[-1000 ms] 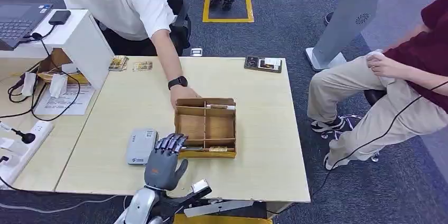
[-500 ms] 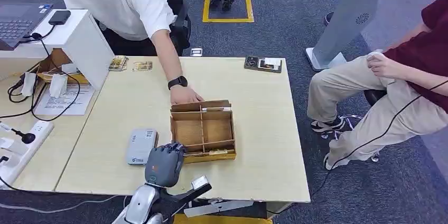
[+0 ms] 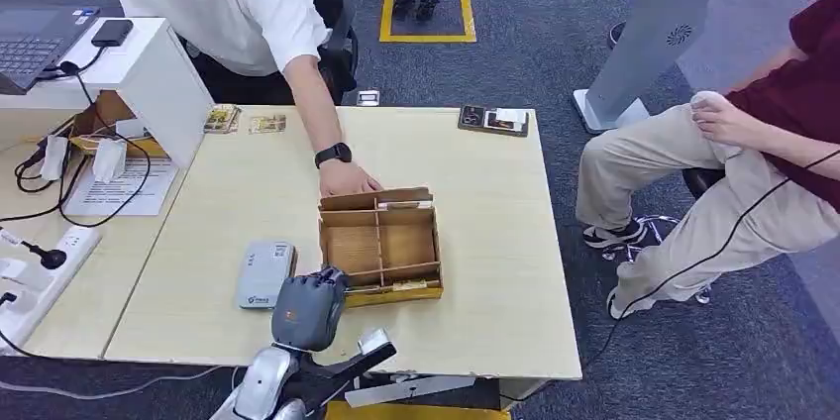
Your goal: Pass the card to the sensor for recognition and then transmit it.
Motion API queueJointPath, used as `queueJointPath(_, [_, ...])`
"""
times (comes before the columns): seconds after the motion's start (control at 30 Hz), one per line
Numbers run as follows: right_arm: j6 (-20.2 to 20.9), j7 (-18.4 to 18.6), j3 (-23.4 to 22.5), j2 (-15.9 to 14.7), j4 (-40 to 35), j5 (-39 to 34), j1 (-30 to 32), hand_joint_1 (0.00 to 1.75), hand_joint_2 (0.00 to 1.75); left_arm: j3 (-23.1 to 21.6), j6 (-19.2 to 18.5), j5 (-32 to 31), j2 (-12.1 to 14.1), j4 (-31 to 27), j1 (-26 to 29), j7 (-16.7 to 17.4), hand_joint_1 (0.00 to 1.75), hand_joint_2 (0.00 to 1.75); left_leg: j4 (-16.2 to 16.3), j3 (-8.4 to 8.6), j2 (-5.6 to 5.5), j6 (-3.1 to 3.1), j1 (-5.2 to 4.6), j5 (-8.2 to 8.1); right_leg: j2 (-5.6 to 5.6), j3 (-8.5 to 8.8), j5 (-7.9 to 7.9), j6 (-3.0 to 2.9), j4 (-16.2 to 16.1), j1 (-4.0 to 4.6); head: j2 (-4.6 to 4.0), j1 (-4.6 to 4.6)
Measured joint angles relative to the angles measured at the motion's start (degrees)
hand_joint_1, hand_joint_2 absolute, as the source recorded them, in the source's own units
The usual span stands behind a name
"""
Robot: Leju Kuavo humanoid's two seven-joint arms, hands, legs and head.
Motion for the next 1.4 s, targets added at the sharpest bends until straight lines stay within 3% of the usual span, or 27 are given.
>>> queueJointPath(0.2, [-0.02, -0.06, 0.07, 0.0, 0.0, -0.02, 0.0, 0.0, 1.75, 0.02, 0.02, 2.49, 0.0, -1.44, 1.16, -3.82, 1.75, 1.75, 0.0, -0.01, -0.01, 0.0, 0.0, 0.0, -0.01, 0.0, 0.0, 0.0, 0.0, 0.0, 0.0, 0.02])
queueJointPath(0.43, [-0.02, -0.07, 0.09, 0.0, 0.0, -0.04, -0.02, 0.0, 1.75, 0.04, 0.02, 3.3, -0.04, -2.3, 1.82, -5.12, 1.75, 1.75, 0.0, -0.02, -0.01, 0.0, 0.0, 0.0, -0.01, 0.0, 0.0, 0.0, 0.0, 0.0, 0.0, 0.02])
queueJointPath(0.6, [-0.39, -0.72, 0.07, 0.0, 0.0, -0.59, 0.05, 0.0, 1.75, 4.0, 0.02, 13.54, -3.02, -5.51, 4.25, -17.27, 1.75, 1.75, 0.01, -0.02, -0.02, 0.0, -0.01, 0.0, -0.01, -0.01, 0.0, 0.0, 0.0, -0.01, 0.0, 0.02])
queueJointPath(0.67, [-0.5, -0.87, 0.07, 0.0, 0.0, -0.96, 0.1, 0.0, 1.75, 5.9, 0.02, 19.31, -4.7, -6.51, 4.72, -19.89, 1.75, 1.75, 0.01, -0.02, -0.02, 0.01, -0.01, -0.01, -0.02, -0.01, 0.0, 0.0, -0.01, -0.01, 0.0, 0.02])
queueJointPath(0.83, [-0.52, -1.03, 0.07, 0.02, 0.02, -1.09, 0.15, 0.0, 1.75, 7.96, 0.02, 21.72, -6.49, -7.63, 5.28, -20.74, 1.75, 1.75, 0.01, -0.02, -0.02, 0.01, -0.01, 0.0, -0.03, -0.01, 0.0, 0.0, -0.01, -0.01, 0.0, 0.02])
queueJointPath(1.07, [-1.53, -1.03, 0.04, 0.17, 0.04, -1.62, 0.25, 0.0, 1.75, 8.04, -0.41, 39.15, -7.23, -8.83, 5.64, -20.04, 1.75, 1.75, 0.0, -0.01, -0.03, 0.0, 0.0, 0.0, -0.03, -0.01, 0.0, 0.0, 0.0, 0.0, 0.0, 0.0])
queueJointPath(1.23, [-1.62, -1.03, 0.02, 0.42, 0.04, -1.62, 0.34, 0.0, 1.75, 7.82, -0.52, 43.28, -7.19, -8.9, 5.64, -20.37, 1.75, 1.75, 0.0, -0.02, -0.02, 0.0, -0.01, 0.0, -0.02, -0.01, 0.0, 0.0, -0.01, -0.01, 0.0, 0.02])
queueJointPath(1.27, [-1.62, -1.03, 0.02, 0.42, 0.04, -1.6, 0.34, 0.0, 1.75, 7.8, -0.5, 43.34, -7.19, -8.9, 5.64, -20.48, 0.0, 1.75, 0.0, -0.02, -0.02, 0.01, -0.01, -0.01, -0.02, -0.01, 0.0, 0.0, -0.01, -0.01, 0.02, 0.02])
queueJointPath(1.4, [-1.62, -1.03, 0.02, 0.44, 0.04, -1.49, 0.35, 0.0, 1.75, 7.76, -0.35, 43.25, -7.13, -8.9, 5.64, -20.48, 0.0, 1.75, 0.01, -0.02, -0.02, 0.01, -0.01, -0.01, -0.02, -0.01, 0.0, 0.0, -0.01, -0.01, 0.0, 0.02])
